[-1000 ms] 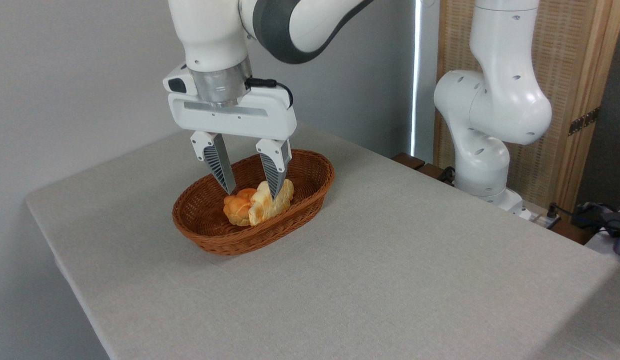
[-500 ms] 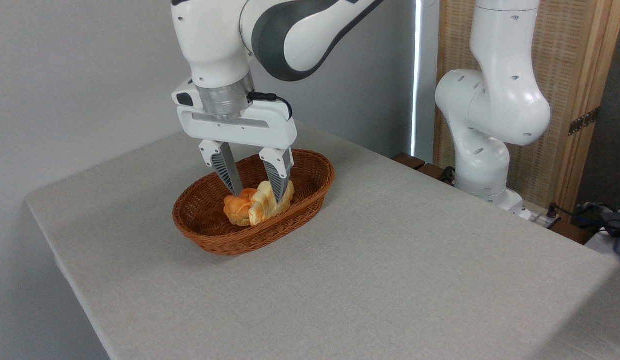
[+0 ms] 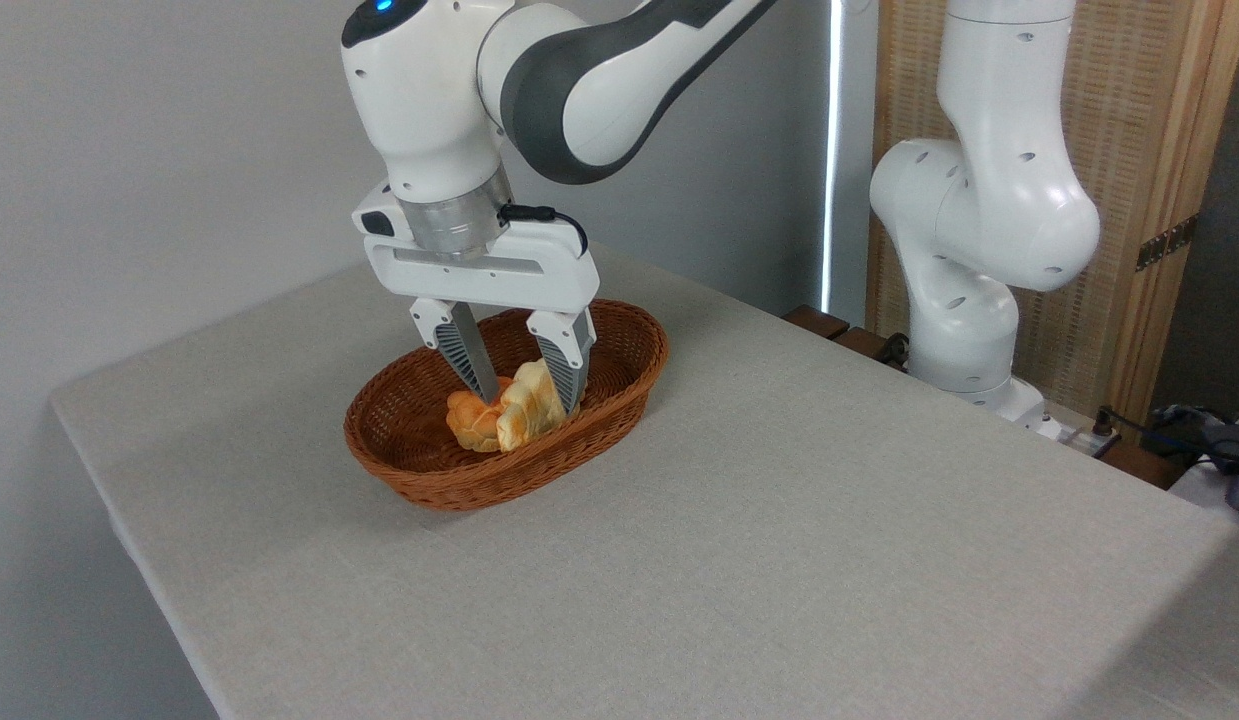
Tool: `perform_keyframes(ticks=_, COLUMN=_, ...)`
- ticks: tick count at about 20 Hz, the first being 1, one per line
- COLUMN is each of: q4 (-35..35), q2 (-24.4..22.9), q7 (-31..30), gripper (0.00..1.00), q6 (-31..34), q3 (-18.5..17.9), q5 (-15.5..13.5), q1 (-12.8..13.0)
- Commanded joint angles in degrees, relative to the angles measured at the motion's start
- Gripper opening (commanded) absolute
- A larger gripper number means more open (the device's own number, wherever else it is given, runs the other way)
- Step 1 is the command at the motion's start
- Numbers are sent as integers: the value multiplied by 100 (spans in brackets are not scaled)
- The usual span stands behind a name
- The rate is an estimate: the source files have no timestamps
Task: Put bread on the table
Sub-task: 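Lower the gripper and close its fingers on the flat pastry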
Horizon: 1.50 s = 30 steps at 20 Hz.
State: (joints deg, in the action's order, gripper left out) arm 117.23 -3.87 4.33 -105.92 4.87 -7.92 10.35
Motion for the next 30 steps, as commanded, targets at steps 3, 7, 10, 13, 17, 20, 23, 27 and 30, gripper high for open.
perform_keyframes(ticks=3, q4=10, q2=-9, q7=24, gripper=31, q6=10, q3=-65, q5=-157, q1=55)
perform_keyframes(ticks=7, q4=10, q2=-9, q7=33, gripper=20, q6=19, q3=-65, q5=-157, q1=55)
perform_keyframes(ticks=10, q4=1, q2=-9, q7=33, gripper=16, q6=10, q3=-65, q5=-157, q1=55)
perform_keyframes(ticks=13, q4=1, q2=-9, q7=33, gripper=16, q6=19, q3=-65, q5=-157, q1=55)
perform_keyframes(ticks=17, q4=1, q2=-9, q7=33, gripper=16, q6=10, q3=-65, q5=-157, q1=55)
perform_keyframes(ticks=20, q4=-7, q2=-9, q7=42, gripper=16, q6=19, q3=-65, q5=-157, q1=55)
perform_keyframes(ticks=23, q4=-25, q2=-9, q7=42, gripper=16, q6=19, q3=-82, q5=-157, q1=46)
perform_keyframes(ticks=27, q4=-165, q2=-18, q7=33, gripper=16, q6=54, q3=-118, q5=-157, q1=46)
perform_keyframes(ticks=30, q4=-306, q2=-18, q7=42, gripper=16, q6=54, q3=-126, q5=-157, q1=46)
